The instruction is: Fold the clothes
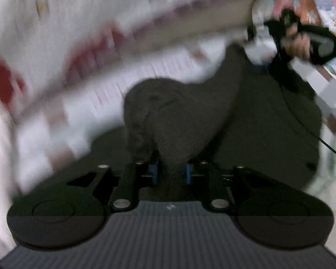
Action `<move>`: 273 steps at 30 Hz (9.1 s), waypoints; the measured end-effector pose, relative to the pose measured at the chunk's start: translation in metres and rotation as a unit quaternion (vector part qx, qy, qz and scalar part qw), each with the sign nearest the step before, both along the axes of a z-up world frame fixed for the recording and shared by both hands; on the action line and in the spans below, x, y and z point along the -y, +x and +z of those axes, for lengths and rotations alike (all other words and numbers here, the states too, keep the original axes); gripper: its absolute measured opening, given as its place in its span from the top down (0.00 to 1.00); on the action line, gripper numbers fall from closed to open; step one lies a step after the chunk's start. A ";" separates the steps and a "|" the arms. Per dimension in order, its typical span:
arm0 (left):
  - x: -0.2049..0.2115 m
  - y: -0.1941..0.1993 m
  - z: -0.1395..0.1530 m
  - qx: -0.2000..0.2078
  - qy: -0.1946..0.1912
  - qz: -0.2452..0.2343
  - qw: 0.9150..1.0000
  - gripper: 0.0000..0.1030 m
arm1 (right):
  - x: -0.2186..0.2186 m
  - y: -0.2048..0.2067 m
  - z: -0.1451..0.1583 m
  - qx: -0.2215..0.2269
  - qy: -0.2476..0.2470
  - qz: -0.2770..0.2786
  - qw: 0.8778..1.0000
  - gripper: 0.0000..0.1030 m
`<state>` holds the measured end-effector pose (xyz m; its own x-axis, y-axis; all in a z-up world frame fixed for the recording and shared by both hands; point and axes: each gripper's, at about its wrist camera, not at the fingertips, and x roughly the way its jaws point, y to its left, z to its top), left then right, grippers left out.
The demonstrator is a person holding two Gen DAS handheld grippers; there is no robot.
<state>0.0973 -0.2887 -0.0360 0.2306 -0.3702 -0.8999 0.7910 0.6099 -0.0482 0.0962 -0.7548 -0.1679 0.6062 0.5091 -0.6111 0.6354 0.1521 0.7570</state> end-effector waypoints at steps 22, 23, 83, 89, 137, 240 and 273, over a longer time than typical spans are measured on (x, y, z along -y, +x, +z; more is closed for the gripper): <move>0.003 0.023 0.005 0.055 -0.126 0.101 0.985 0.46 | -0.095 0.018 0.077 0.123 -0.051 0.188 0.973 0.31; 0.003 0.021 0.001 0.048 -0.132 0.101 0.985 0.46 | -0.093 0.019 0.080 0.110 -0.091 0.193 0.971 0.31; -0.120 0.002 -0.055 0.036 -0.074 0.370 0.925 0.23 | -0.121 0.027 0.039 0.021 -0.347 0.186 0.919 0.31; -0.114 -0.009 -0.052 0.009 -0.089 0.325 0.941 0.63 | -0.118 0.015 0.045 0.032 -0.352 0.232 0.906 0.84; -0.059 0.024 -0.021 0.019 -0.144 0.235 0.961 0.46 | -0.155 -0.001 0.036 -0.042 -0.450 0.419 0.787 0.71; 0.129 0.088 -0.103 -0.187 -0.242 0.119 0.945 0.56 | 0.053 -0.076 0.003 0.013 -0.311 0.098 0.945 0.40; 0.185 0.084 -0.087 0.054 -0.177 0.094 0.978 0.92 | -0.026 -0.038 0.041 0.072 -0.490 0.134 0.858 0.90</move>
